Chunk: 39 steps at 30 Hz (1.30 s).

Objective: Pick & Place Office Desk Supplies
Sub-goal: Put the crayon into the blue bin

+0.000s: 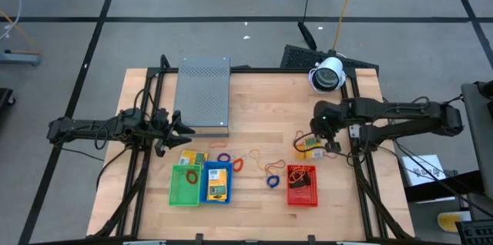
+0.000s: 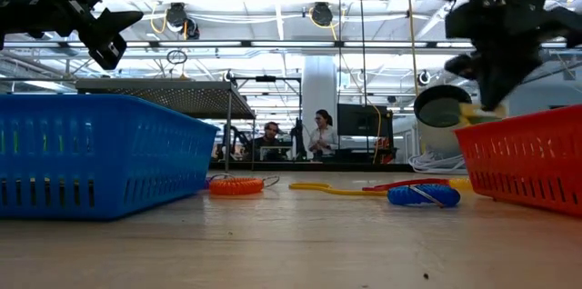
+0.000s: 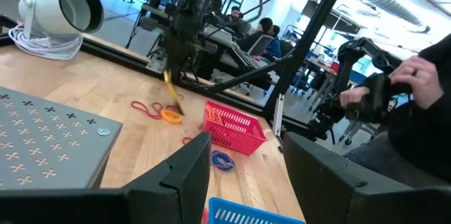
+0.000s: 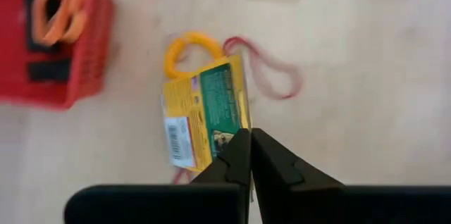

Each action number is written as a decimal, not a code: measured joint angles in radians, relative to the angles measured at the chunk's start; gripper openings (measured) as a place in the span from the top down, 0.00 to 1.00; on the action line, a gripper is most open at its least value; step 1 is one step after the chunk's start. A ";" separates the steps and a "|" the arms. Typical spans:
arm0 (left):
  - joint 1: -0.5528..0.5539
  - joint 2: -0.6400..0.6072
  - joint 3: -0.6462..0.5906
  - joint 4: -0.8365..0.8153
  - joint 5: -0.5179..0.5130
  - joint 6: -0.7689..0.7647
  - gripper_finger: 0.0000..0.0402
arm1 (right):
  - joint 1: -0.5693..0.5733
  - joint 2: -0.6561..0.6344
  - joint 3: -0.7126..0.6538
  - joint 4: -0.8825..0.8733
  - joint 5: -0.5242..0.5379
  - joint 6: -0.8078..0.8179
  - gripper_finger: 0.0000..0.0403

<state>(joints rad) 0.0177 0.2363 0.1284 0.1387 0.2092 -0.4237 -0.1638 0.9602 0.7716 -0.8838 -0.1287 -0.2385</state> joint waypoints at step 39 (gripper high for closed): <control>0.000 0.000 0.000 0.000 0.000 0.000 0.54 | 0.288 0.755 1.037 0.300 -0.101 0.101 1.00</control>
<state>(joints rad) 0.0181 0.2363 0.1284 0.1387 0.2092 -0.4240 0.1240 1.7147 1.8084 -0.5842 -0.2295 -0.1372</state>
